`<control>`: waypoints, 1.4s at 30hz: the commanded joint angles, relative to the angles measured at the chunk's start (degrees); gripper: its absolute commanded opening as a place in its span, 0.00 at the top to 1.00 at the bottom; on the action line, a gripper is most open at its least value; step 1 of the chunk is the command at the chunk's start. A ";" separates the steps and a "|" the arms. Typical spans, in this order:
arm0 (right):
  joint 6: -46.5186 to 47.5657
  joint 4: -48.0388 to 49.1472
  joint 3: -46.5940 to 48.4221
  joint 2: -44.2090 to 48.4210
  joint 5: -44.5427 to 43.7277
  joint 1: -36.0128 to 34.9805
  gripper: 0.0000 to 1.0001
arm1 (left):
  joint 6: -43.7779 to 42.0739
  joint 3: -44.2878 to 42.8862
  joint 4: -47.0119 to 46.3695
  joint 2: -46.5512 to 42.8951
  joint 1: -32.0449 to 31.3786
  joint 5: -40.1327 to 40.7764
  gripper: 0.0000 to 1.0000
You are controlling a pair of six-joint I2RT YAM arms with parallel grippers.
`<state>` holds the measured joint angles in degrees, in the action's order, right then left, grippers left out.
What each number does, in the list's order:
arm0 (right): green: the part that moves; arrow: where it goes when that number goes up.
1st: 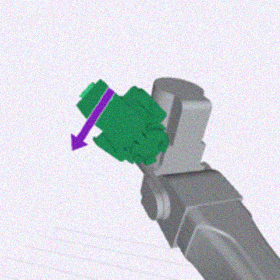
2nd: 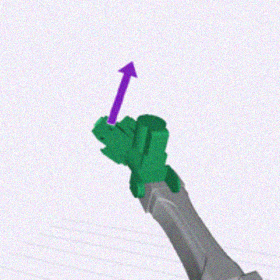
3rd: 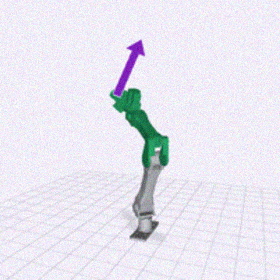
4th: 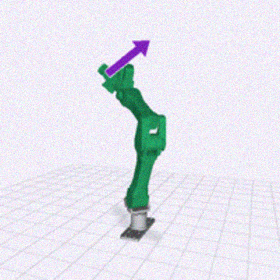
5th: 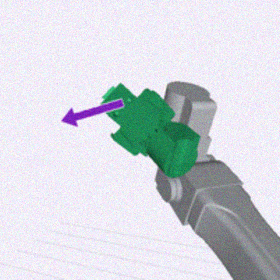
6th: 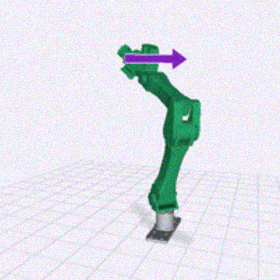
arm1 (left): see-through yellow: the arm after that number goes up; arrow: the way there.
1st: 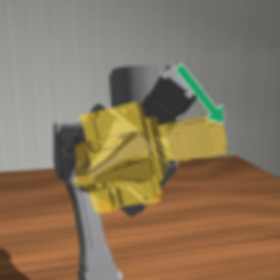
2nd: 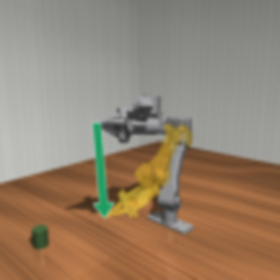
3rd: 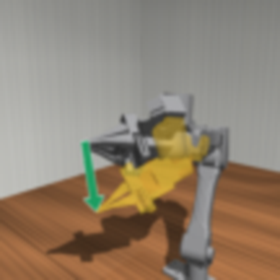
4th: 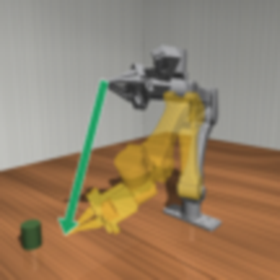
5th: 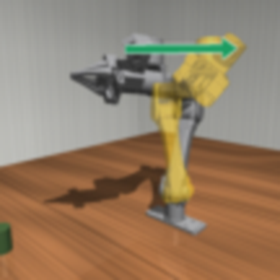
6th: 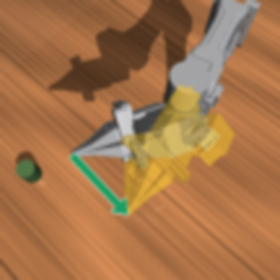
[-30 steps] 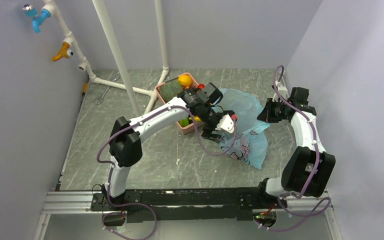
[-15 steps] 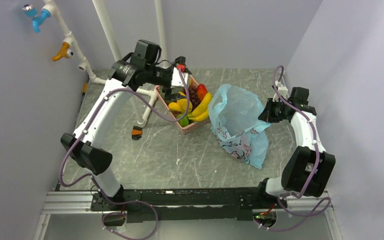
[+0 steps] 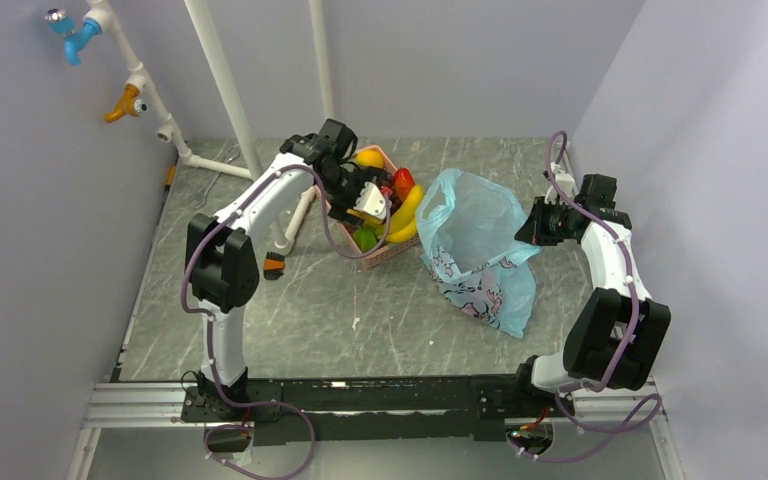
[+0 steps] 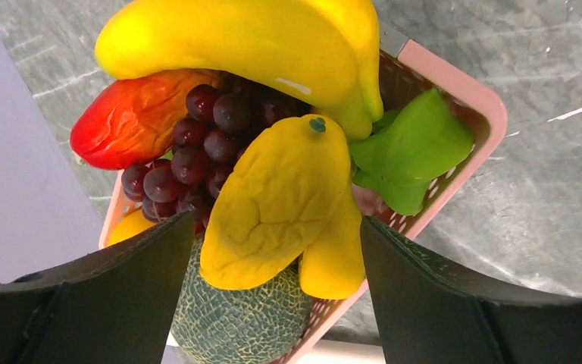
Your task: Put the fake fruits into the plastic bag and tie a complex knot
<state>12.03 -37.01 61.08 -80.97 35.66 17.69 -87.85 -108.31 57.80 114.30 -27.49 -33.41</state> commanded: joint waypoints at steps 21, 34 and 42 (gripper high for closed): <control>-1.59 0.41 2.71 -0.14 2.06 0.11 1.00 | 0.34 -5.82 -0.58 -6.79 -0.11 -5.34 0.75; -5.62 3.07 1.86 1.31 4.55 -0.93 1.00 | 71.41 -7.64 -46.60 -6.44 -16.63 -28.67 0.60; -4.46 2.50 0.66 4.53 5.29 -0.99 1.00 | 70.17 -6.47 -44.49 3.95 -19.18 -20.97 0.60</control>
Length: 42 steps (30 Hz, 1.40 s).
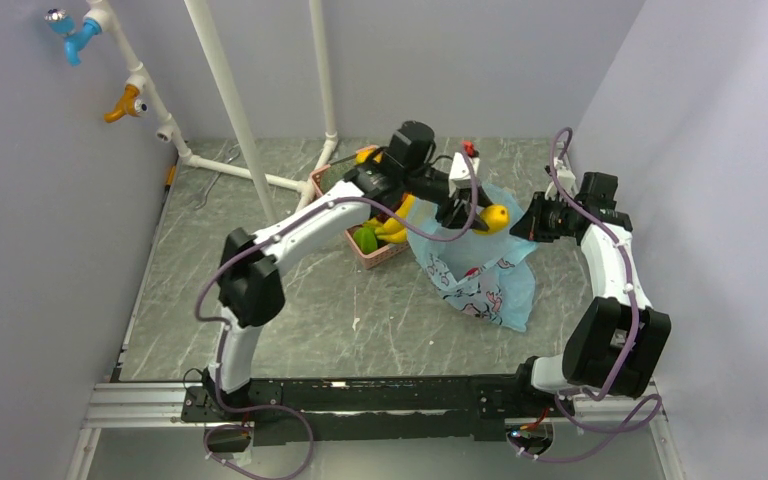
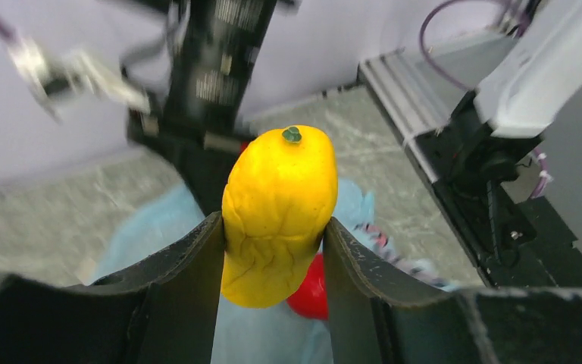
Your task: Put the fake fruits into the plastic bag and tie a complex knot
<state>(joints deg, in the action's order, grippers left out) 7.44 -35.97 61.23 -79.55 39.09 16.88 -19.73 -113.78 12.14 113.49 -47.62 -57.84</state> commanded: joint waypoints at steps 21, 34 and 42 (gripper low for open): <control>6.53 -2.57 -0.66 1.80 -0.66 3.07 1.00 | 11.12 3.28 9.76 -13.96 13.27 18.24 0.01; 7.93 -4.28 0.23 1.39 -1.71 5.11 1.00 | 6.59 22.12 12.59 -14.32 17.81 28.27 0.19; 7.77 -5.08 1.66 1.23 -1.95 5.10 1.00 | 13.51 7.65 14.79 -2.01 17.88 42.56 0.18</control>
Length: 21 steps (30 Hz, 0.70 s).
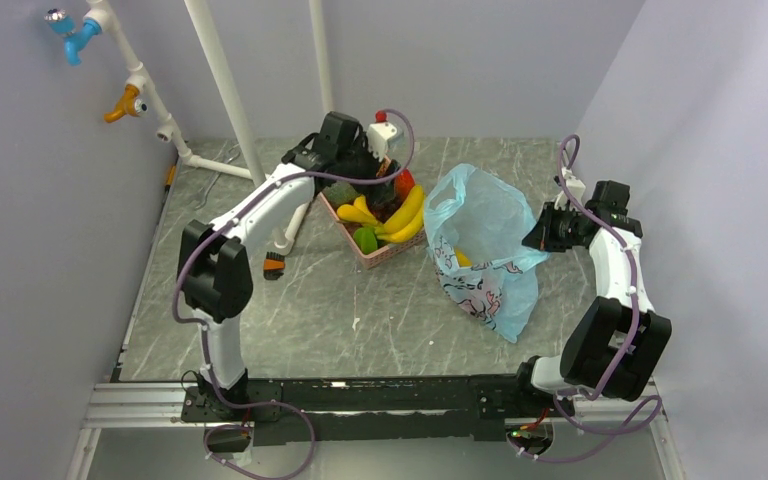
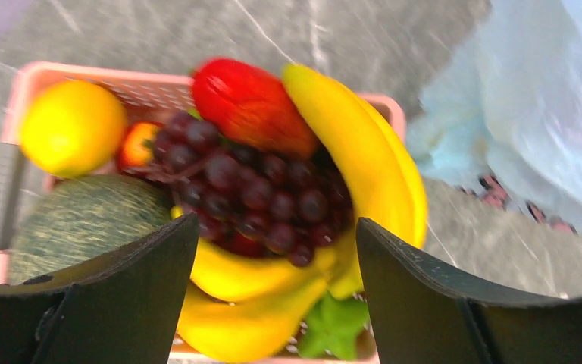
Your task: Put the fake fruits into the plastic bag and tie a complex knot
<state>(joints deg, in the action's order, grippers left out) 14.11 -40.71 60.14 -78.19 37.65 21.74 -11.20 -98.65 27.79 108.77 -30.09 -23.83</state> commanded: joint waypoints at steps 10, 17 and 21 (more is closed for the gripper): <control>0.31 0.10 2.57 0.09 -0.99 0.27 1.00 | 19.72 -13.30 5.00 10.06 0.29 14.29 0.34; 0.04 0.28 2.96 -0.55 -0.92 0.30 1.00 | 23.29 -10.59 6.12 11.38 -0.04 15.44 0.28; 0.21 0.04 3.39 -0.78 -0.91 0.26 1.00 | 24.05 -10.90 6.56 12.86 0.02 17.87 0.31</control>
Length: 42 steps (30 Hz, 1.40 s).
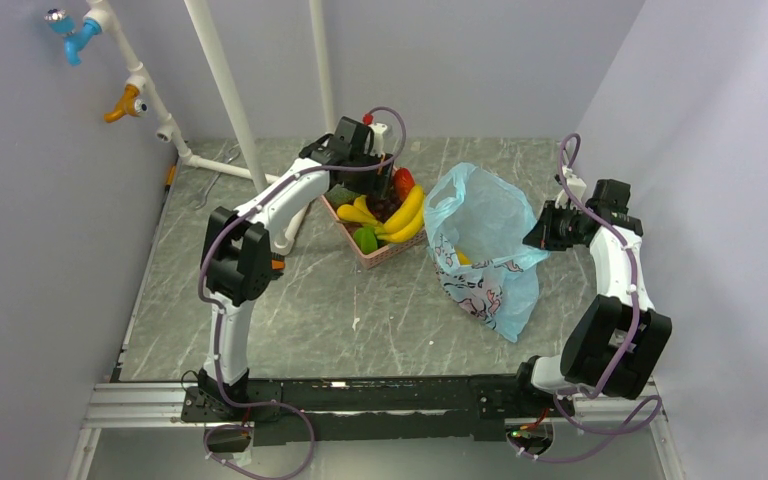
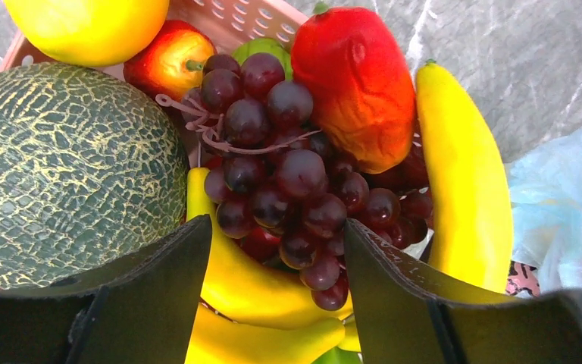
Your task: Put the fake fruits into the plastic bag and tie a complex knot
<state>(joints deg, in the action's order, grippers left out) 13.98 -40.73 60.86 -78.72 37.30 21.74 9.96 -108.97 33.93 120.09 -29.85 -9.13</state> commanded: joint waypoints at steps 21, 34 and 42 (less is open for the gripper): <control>1.49 -0.98 4.27 -1.87 -0.27 0.23 1.00 | 4.83 1.62 -0.62 -1.99 1.59 0.54 1.00; 0.89 -0.37 3.86 -2.03 -0.10 0.23 1.00 | 5.38 4.18 -4.42 -7.00 1.57 -1.86 0.55; 0.69 -0.40 4.00 -1.81 -0.21 0.23 1.00 | 5.50 0.12 -3.31 -2.64 0.42 -3.09 0.54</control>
<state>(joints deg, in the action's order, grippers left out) 14.57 -42.00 62.96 -80.64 37.32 21.71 14.74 -104.86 31.33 116.14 -28.58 -10.70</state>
